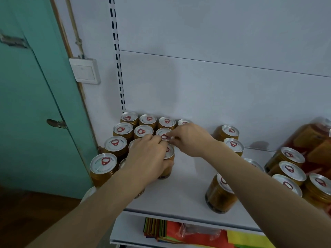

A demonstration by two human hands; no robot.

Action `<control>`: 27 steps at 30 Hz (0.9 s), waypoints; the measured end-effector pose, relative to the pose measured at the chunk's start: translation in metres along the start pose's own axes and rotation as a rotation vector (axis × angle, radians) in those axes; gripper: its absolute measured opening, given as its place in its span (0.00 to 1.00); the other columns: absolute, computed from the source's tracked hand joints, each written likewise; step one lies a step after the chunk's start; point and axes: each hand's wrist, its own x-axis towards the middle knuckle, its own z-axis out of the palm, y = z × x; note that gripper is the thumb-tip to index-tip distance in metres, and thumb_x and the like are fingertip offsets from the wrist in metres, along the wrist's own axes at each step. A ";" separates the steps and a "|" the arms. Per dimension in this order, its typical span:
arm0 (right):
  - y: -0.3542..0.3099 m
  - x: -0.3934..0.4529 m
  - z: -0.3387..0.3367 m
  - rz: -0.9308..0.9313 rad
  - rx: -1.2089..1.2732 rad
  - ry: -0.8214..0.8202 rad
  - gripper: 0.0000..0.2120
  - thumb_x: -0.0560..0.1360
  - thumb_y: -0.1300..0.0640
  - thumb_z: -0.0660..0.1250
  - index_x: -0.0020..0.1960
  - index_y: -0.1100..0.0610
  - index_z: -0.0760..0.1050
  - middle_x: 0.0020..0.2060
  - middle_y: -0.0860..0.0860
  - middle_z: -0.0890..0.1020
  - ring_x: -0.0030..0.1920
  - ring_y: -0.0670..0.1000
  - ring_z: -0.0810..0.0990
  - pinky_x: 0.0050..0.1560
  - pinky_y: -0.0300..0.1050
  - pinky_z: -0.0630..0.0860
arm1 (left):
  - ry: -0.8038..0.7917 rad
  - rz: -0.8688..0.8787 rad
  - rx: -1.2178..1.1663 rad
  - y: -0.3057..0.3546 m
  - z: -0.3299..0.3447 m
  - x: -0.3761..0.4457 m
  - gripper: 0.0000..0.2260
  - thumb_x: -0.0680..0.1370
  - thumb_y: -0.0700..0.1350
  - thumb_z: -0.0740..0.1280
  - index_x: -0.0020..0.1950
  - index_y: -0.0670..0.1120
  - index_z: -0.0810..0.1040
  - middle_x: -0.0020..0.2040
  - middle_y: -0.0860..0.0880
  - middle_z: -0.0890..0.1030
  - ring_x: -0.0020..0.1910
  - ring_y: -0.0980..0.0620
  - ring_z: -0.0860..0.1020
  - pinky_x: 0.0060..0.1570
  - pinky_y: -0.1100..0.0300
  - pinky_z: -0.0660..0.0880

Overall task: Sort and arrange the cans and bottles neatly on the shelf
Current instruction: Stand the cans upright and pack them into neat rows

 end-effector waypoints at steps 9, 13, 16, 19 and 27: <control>0.003 -0.010 -0.005 -0.065 -0.038 -0.005 0.17 0.84 0.55 0.61 0.69 0.47 0.81 0.58 0.51 0.83 0.62 0.56 0.76 0.59 0.56 0.78 | 0.004 0.045 0.008 -0.003 0.003 0.001 0.32 0.79 0.67 0.65 0.78 0.52 0.68 0.73 0.52 0.72 0.71 0.48 0.69 0.69 0.50 0.70; 0.022 -0.038 -0.019 0.003 -0.003 0.077 0.14 0.82 0.57 0.63 0.64 0.51 0.82 0.54 0.53 0.83 0.57 0.58 0.77 0.58 0.57 0.77 | 0.069 0.139 -0.067 0.014 -0.003 0.005 0.29 0.80 0.69 0.61 0.72 0.51 0.73 0.68 0.52 0.76 0.70 0.48 0.70 0.69 0.50 0.68; 0.049 -0.070 -0.029 0.159 -0.026 0.141 0.18 0.84 0.54 0.64 0.72 0.50 0.79 0.63 0.53 0.83 0.65 0.58 0.77 0.64 0.55 0.76 | 0.096 0.233 -0.191 0.044 -0.006 0.004 0.29 0.80 0.68 0.55 0.70 0.51 0.76 0.65 0.52 0.79 0.66 0.49 0.73 0.67 0.51 0.70; 0.078 -0.104 -0.032 0.323 -0.035 0.125 0.17 0.84 0.50 0.64 0.71 0.49 0.79 0.63 0.52 0.83 0.65 0.57 0.78 0.64 0.55 0.76 | 0.051 0.322 -0.303 0.073 -0.003 0.004 0.31 0.80 0.70 0.51 0.70 0.51 0.75 0.66 0.53 0.78 0.67 0.50 0.73 0.66 0.50 0.72; 0.106 -0.138 -0.023 0.540 0.008 -0.020 0.21 0.83 0.37 0.62 0.74 0.40 0.75 0.62 0.49 0.85 0.59 0.54 0.81 0.60 0.56 0.80 | -0.105 0.447 -0.289 0.117 0.015 -0.002 0.24 0.81 0.64 0.65 0.72 0.53 0.73 0.66 0.52 0.76 0.63 0.49 0.74 0.63 0.50 0.73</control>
